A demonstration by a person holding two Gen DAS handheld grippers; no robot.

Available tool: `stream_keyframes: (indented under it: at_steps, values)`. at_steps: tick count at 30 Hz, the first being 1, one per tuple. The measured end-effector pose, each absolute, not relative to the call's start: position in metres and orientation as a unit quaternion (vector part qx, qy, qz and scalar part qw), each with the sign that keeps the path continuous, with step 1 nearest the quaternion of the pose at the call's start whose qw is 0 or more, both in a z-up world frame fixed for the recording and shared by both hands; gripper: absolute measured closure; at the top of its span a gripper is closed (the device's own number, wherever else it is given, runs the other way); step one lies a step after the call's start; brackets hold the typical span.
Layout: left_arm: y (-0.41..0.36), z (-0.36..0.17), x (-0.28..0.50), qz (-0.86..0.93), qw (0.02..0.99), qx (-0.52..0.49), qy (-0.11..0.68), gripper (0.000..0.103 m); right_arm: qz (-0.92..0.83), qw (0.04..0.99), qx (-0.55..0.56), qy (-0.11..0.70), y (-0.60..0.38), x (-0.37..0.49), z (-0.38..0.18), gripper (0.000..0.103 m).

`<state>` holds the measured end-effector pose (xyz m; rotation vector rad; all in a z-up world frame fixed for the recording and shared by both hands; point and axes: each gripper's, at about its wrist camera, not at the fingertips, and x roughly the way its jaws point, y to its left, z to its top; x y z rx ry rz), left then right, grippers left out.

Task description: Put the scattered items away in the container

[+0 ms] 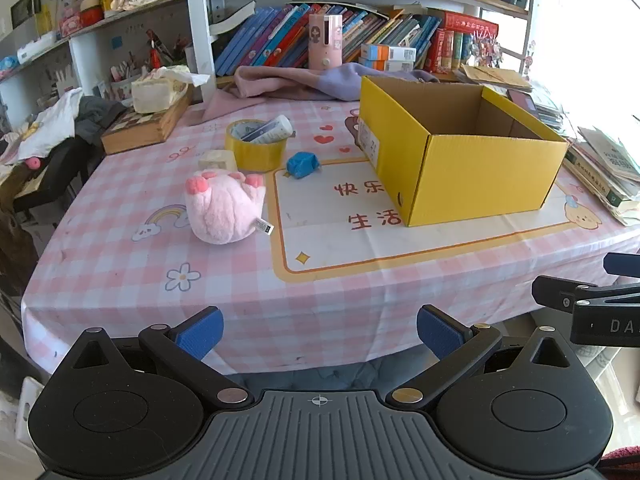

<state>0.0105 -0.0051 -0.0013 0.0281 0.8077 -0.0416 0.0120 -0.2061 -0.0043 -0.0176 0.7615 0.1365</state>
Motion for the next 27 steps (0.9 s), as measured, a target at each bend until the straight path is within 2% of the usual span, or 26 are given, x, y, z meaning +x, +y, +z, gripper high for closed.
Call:
stream_keyframes:
  at_steps: [27]
  values:
    - [0.0011, -0.0011, 0.0098, -0.021, 0.920, 0.009, 0.390, 0.000, 0.067, 0.928, -0.009, 0.366, -0.2015, 0.0120, -0.0015, 0.000]
